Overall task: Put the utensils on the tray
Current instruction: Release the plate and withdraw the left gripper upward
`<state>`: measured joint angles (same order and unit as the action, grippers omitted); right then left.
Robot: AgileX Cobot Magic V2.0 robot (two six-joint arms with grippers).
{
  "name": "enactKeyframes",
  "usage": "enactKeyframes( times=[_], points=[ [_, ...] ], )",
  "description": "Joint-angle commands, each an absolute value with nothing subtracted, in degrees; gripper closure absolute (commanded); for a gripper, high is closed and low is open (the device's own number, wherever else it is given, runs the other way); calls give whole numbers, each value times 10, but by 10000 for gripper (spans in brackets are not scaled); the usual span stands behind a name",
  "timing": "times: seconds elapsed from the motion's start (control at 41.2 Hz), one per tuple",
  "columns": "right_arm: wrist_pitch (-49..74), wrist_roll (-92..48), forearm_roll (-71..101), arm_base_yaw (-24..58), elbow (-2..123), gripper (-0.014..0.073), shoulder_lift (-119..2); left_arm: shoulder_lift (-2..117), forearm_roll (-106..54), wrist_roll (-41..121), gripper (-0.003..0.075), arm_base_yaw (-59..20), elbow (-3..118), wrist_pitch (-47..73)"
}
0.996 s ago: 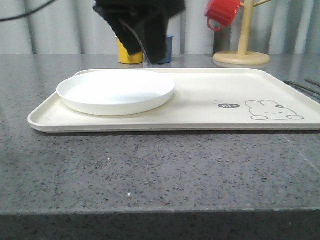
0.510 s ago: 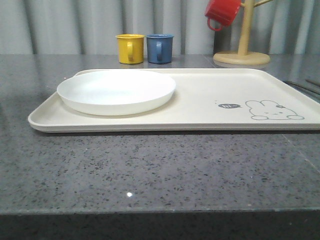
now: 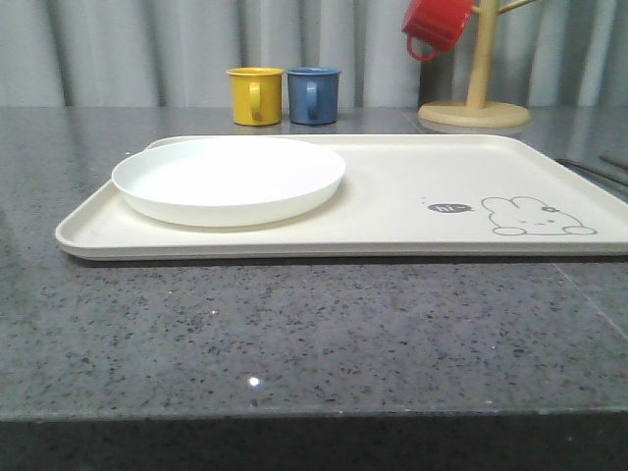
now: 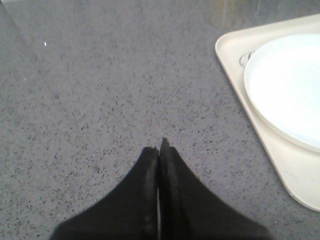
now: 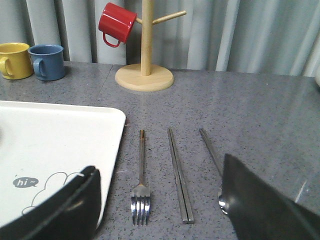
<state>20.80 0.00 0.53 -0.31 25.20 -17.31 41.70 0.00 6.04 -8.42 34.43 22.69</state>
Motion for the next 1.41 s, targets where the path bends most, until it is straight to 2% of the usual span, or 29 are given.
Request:
enactKeyframes(
  times=[0.0, 0.146, 0.316, 0.777, 0.874, 0.947, 1.02, 1.384],
  points=[
    [160, 0, 0, -7, 272, 57, -183, 330, -6, 56, 733, -99, 298, 120],
    [160, 0, 0, -7, 272, 57, -183, 207, -8, 56, 733, -108, 239, 100],
    [160, 0, 0, -7, 272, 57, -183, 134, -8, 56, 733, -108, 217, 108],
    [148, 0, 0, -7, 272, 60, -184, 124, -8, 56, 733, -108, 217, 103],
    [155, 0, 0, -7, 277, 125, -201, 124, -8, 56, 733, -108, 217, 103],
    [172, 0, 0, -7, 295, 221, -239, 124, -8, 56, 733, -108, 217, 103],
    [191, 0, 0, -7, 324, 270, -295, 124, -8, 56, 733, -108, 217, 103],
    [419, 0, 0, -6, 581, 269, -642, 124, -8, 56, 733, -108, 217, 103]
  ],
)
